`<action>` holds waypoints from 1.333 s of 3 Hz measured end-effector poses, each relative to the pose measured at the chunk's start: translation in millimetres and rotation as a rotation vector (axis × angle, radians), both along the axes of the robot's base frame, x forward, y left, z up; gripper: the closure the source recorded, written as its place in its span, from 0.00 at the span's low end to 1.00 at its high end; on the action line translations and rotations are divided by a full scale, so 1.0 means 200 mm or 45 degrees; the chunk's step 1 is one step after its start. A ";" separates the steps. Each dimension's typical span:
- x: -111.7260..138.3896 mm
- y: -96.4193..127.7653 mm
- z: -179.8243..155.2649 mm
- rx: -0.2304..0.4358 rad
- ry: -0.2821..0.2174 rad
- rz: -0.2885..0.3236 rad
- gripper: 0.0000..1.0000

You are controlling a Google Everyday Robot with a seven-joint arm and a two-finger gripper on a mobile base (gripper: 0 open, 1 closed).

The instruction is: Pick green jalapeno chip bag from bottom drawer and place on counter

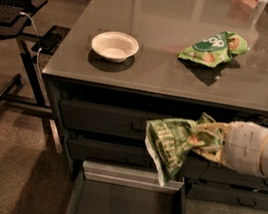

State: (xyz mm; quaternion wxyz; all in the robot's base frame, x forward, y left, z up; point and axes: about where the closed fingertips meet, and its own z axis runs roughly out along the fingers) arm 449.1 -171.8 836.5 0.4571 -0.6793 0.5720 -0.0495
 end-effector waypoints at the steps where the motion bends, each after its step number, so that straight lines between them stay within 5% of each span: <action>1: 0.17 0.00 0.12 -0.038 -0.053 -0.026 1.00; 3: 0.76 0.22 0.48 0.043 -0.162 -0.021 1.00; 4: 1.04 0.35 0.58 0.166 -0.192 -0.041 1.00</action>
Offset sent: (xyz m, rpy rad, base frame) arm 0.1742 0.0545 0.1188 0.0080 -0.1578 0.0041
